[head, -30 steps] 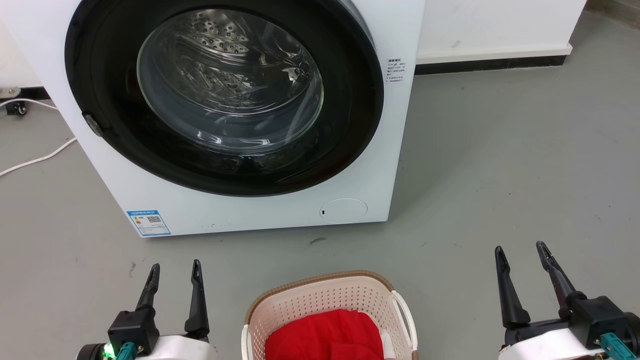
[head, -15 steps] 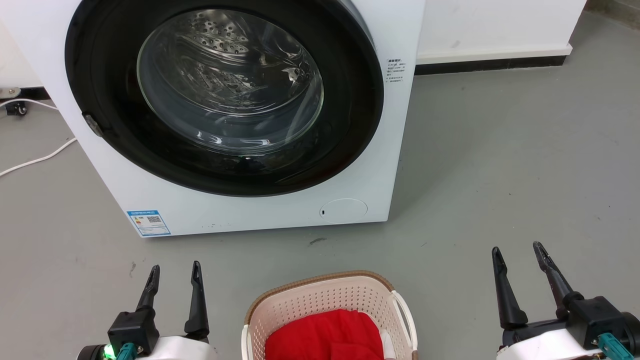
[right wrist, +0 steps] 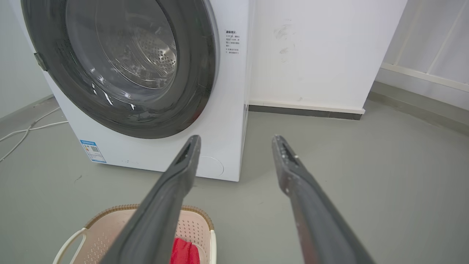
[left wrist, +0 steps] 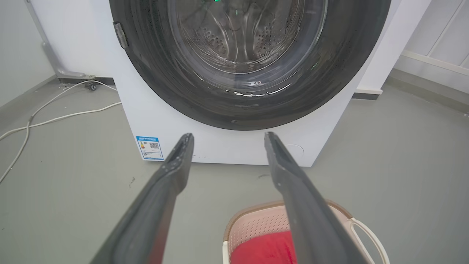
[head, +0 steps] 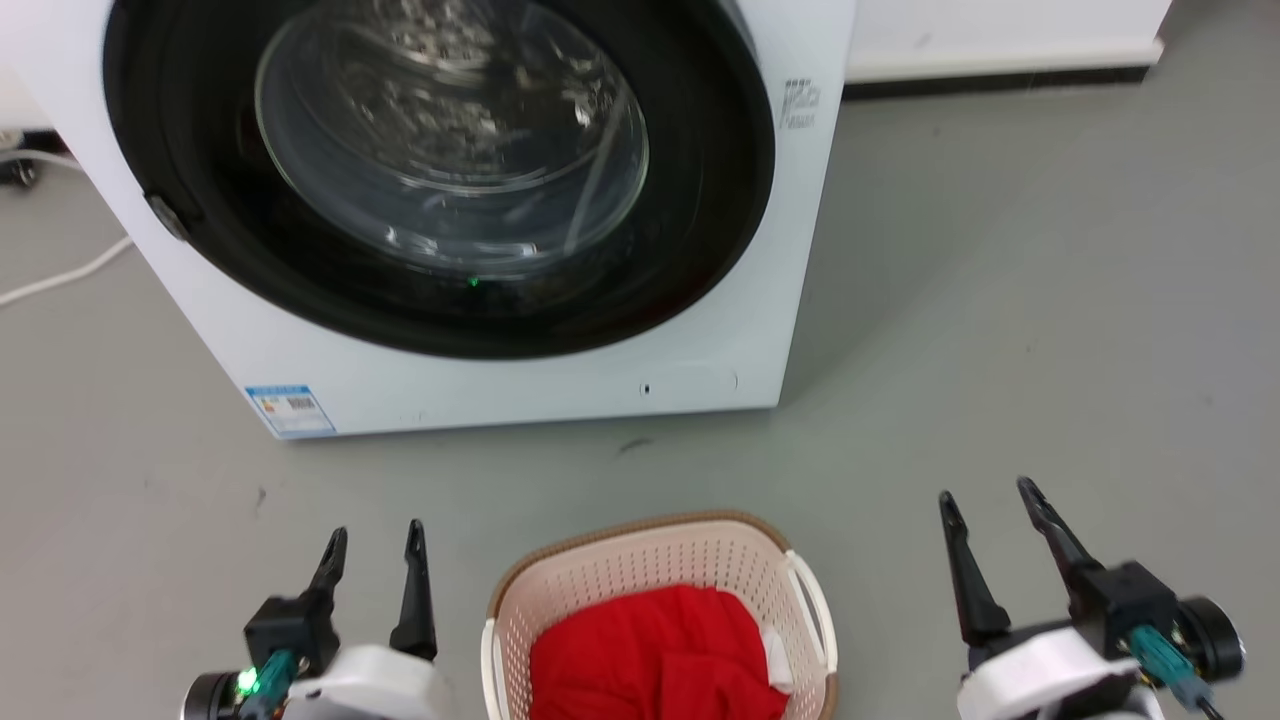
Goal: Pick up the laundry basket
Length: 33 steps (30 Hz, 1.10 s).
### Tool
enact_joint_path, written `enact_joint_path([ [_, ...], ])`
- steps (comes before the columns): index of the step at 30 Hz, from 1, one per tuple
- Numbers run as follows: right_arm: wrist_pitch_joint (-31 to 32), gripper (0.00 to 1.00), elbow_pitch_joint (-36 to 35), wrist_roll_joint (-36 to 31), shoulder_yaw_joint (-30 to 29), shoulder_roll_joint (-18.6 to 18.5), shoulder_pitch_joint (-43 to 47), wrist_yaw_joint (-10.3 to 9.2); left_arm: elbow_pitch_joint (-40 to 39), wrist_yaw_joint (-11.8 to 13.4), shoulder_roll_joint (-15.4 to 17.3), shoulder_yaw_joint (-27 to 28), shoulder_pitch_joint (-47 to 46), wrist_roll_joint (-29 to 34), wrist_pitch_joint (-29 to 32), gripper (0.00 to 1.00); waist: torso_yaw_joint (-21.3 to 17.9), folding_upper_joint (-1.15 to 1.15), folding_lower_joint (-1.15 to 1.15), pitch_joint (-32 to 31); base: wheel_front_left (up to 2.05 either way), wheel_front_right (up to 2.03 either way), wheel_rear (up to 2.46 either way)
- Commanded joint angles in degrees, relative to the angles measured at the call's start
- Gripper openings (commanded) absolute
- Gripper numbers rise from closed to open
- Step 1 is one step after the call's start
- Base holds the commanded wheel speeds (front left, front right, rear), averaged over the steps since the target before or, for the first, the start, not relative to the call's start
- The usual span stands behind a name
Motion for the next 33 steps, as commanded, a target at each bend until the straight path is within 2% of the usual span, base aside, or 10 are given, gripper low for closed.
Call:
enact_joint_path([
  [1, -0.12, 1.00, 2.27, -0.94, 0.46, -0.25, -2.81, -0.02, 2.65, -0.55, 0.12, -0.31, -2.73, -0.12, -0.16, 1.00, 0.09, 0.00, 0.00, 2.71, 0.00, 0.00, 0.00],
  [13, -0.13, 1.00, 16.81, -2.35, 2.34, -0.23, -14.65, -0.03, 19.28, -2.18, 0.12, -1.54, -13.99, -2.67, -0.16, 1.00, 0.14, 0.00, 0.00, 14.17, 0.00, 0.00, 0.00],
  [24, -0.13, 1.00, 26.47, -2.75, 5.22, -0.72, -22.19, -0.03, 26.20, -1.65, 0.12, -3.21, -18.74, -5.43, -0.16, 1.00, 1.02, 0.00, 0.00, 21.90, 0.00, 0.00, 0.00],
  [33, -0.13, 1.00, 33.27, -1.79, 8.40, -2.55, -29.20, -0.03, 31.21, -2.46, 0.13, -4.86, -23.79, -7.19, -0.16, 1.00, 2.15, 0.00, 0.00, 29.27, 0.00, 0.00, 0.00],
])
